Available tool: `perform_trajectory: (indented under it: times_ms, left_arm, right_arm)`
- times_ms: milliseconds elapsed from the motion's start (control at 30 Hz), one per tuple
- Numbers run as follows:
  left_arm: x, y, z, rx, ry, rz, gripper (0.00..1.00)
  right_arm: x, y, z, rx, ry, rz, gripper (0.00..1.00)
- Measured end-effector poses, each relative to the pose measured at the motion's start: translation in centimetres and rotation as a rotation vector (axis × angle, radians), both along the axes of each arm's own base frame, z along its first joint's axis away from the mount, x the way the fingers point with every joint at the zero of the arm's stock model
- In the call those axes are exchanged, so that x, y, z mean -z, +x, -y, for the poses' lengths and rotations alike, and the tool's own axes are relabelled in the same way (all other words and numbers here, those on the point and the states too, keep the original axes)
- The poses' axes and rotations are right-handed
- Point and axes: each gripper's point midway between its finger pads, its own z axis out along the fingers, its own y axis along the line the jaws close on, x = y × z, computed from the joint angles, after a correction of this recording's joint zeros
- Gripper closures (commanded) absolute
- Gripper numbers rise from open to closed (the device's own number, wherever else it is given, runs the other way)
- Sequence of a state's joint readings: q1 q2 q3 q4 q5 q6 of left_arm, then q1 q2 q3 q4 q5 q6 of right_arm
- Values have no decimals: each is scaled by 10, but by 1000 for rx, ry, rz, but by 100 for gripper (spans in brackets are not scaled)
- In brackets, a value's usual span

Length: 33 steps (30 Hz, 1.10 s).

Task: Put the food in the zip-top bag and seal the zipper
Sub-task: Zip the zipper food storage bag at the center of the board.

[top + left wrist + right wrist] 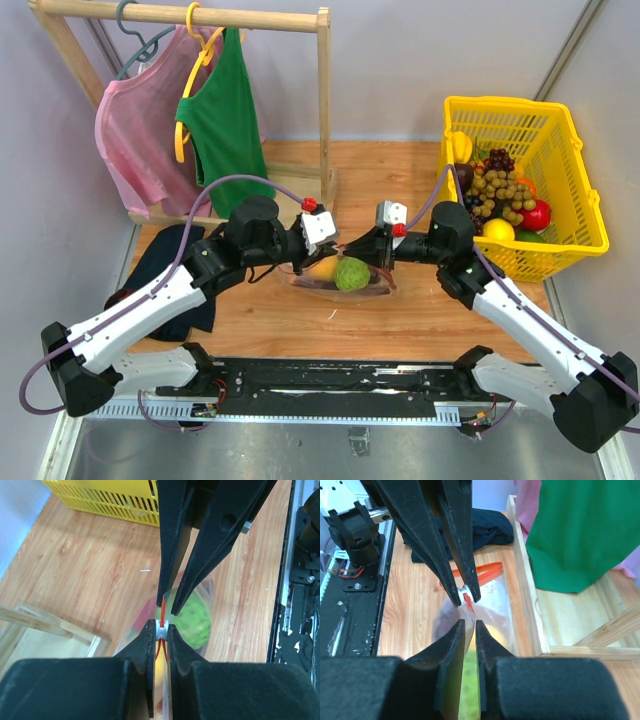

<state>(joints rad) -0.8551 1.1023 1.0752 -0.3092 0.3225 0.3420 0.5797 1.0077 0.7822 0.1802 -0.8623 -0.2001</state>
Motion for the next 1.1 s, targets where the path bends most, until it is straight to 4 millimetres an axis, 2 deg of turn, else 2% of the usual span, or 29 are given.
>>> perform_trajectory:
  times_ms: [133,400,667,767,833,867,1100]
  left_arm:
    - [6,-2,-2,11,26,-5,100]
    - [9,-3,2,42,39,-7,100]
    - [7,-8,5,72,32,-11,100]
    - [8,-9,6,80,31,-14,100]
    - [8,-9,6,83,30,-15,100]
    - [8,-9,6,84,30,-15,100]
    - [8,-7,5,71,34,-9,100]
  right_arm:
    - [-3,-6,0,-34,9,9,71]
    - [-21,-18,2,-66,47,65,73]
    - [-12,-12,-2,-61,37,17,73]
    - [-13,-9,-2,-48,38,17,80]
    - [-13,-9,-2,-48,40,17,95]
    - [-13,-9,-2,-48,42,17,99]
    - [-13,-7,-2,-33,40,7,99]
